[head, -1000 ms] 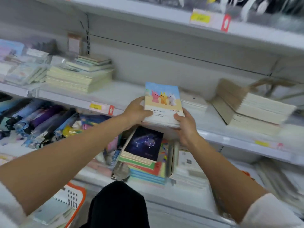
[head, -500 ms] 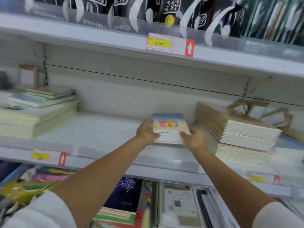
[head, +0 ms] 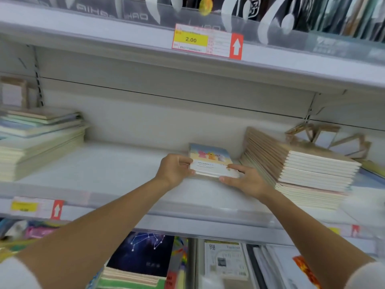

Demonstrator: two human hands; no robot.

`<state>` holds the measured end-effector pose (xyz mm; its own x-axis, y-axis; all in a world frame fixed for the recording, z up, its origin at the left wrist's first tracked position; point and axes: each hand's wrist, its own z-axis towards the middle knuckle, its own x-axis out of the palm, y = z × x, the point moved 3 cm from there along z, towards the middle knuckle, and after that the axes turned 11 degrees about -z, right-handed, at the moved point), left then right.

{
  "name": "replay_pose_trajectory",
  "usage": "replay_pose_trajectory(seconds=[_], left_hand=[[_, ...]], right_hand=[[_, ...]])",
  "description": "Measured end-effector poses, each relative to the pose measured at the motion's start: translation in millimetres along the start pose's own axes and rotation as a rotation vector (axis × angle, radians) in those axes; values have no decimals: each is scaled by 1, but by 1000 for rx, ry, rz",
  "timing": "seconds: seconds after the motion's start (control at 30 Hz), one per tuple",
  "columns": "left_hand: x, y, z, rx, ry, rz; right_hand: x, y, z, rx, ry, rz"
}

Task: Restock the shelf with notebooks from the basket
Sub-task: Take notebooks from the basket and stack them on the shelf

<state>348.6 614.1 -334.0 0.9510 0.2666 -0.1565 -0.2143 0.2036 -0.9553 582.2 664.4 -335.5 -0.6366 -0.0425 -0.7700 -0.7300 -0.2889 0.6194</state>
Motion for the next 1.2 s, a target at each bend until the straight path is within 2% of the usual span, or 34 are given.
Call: replay_pose_trajectory(seconds=[0.17, 0.27, 0.43, 0.5, 0.57, 0.67, 0.77, 0.87, 0.97, 1.2], left_hand=[[3, 7, 11, 1, -73, -28], [7, 9, 14, -27, -53, -9], [4, 7, 12, -104, 182, -36], [-2, 9, 8, -84, 227, -19], [-10, 9, 2, 4, 182, 143], [-30, -4, -19, 77, -12, 304], [-65, -22, -48, 153, -196, 315], [-112, -25, -92, 152, -275, 324], [-165, -12, -149, 81, -315, 409], [-286, 46, -303, -185, -399, 551]], right_hand=[[7, -5, 20, -5, -15, -5], [14, -8, 32, -3, -40, 33], [18, -8, 45, 73, 29, -65], [18, -4, 45, 86, 11, -204], [21, 11, 38, 4, -114, -366], [36, 58, 8, -212, -278, -380], [63, 106, -26, -396, -308, -273], [99, 158, -68, -514, -324, -196], [146, 201, -110, -615, -263, -179], [273, 275, -208, -704, 68, -82]])
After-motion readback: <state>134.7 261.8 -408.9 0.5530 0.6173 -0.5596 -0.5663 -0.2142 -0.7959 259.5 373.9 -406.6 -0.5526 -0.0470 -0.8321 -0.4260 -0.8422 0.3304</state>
